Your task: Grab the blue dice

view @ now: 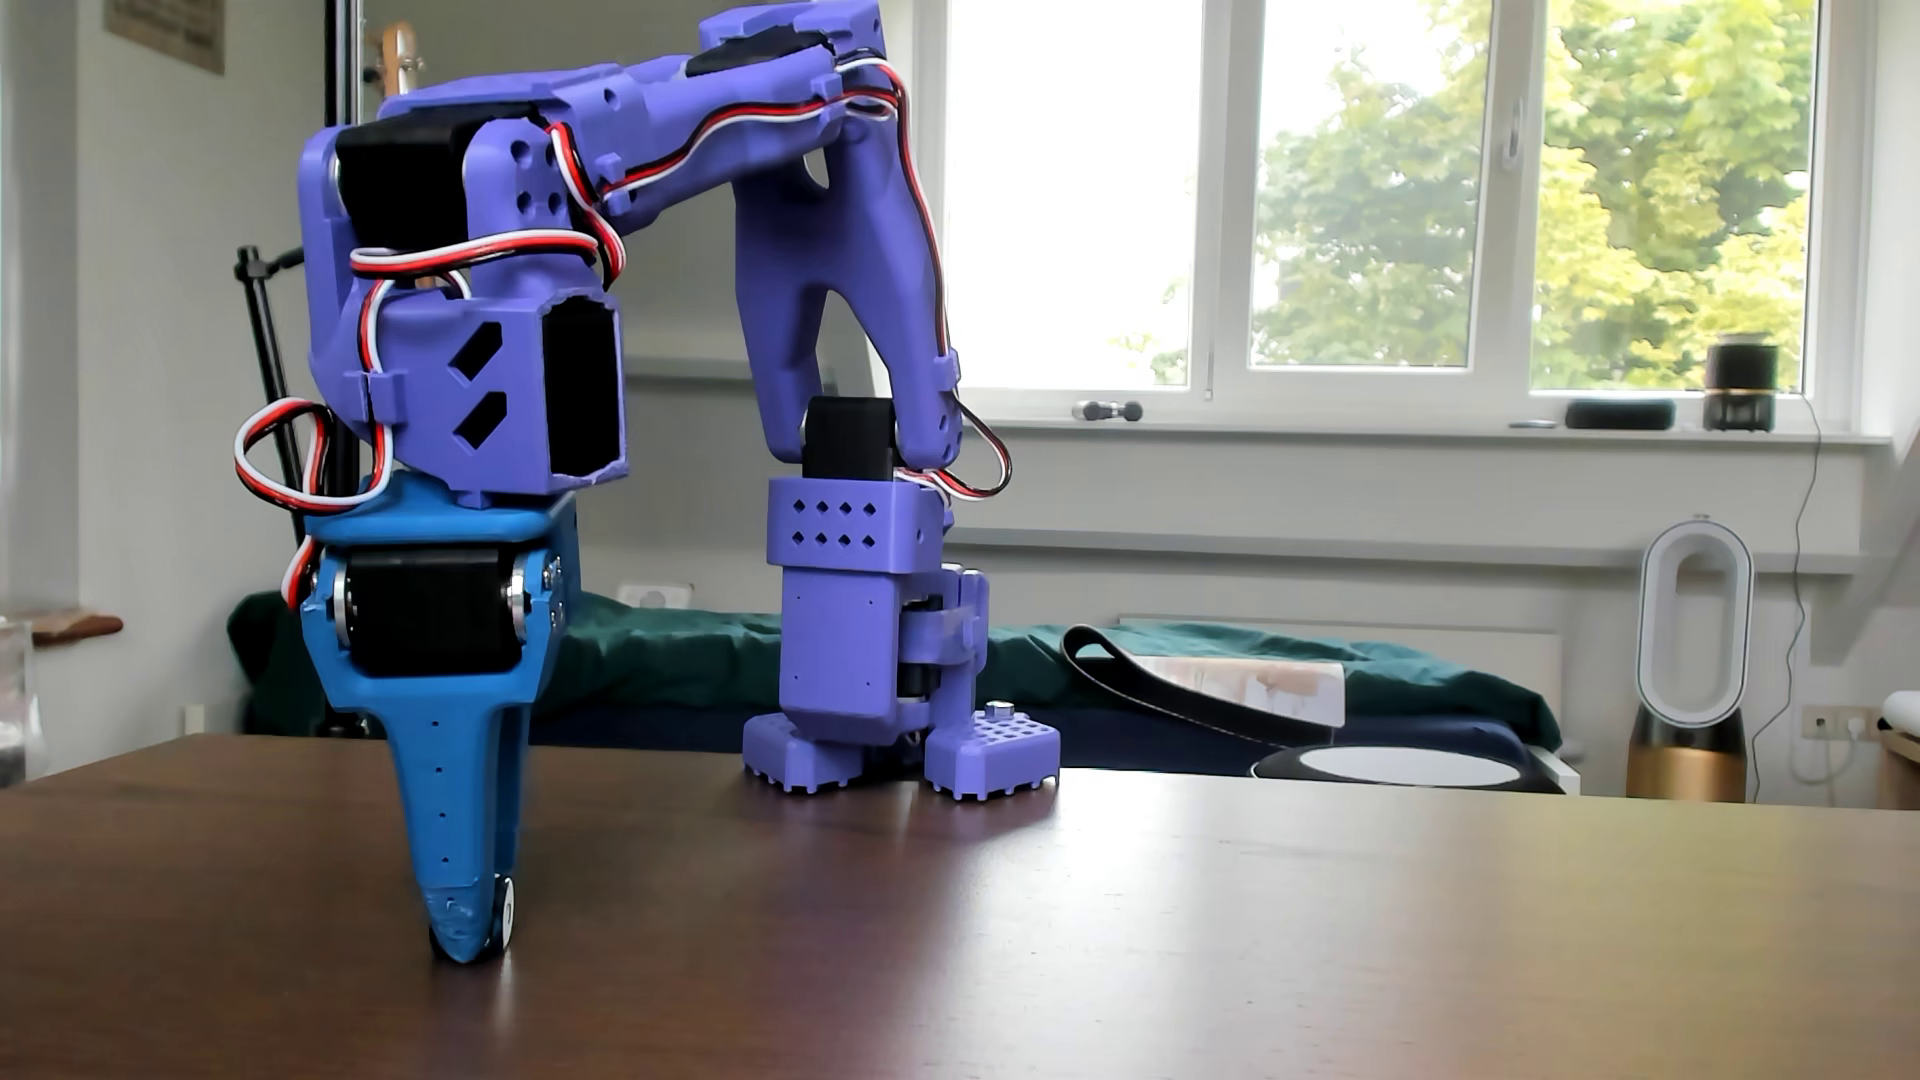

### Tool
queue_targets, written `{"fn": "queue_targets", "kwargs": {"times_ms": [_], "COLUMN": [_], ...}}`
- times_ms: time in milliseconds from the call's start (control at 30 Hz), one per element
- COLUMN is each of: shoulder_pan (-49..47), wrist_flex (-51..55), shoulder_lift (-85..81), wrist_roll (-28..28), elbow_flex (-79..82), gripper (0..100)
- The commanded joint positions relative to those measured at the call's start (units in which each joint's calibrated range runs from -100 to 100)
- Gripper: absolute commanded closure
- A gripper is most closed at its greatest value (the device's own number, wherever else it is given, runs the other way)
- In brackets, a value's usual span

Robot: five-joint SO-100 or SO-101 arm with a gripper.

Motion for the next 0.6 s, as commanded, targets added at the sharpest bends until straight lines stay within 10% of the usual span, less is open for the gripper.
{"fn": "queue_targets", "kwargs": {"times_ms": [0, 567], "shoulder_pan": [-0.08, -10.97], "wrist_flex": [0.0, 2.9], "shoulder_lift": [-0.51, -41.53], "wrist_roll": [0.17, -8.45], "elbow_flex": [-2.02, -5.19], "gripper": [98, 98]}}
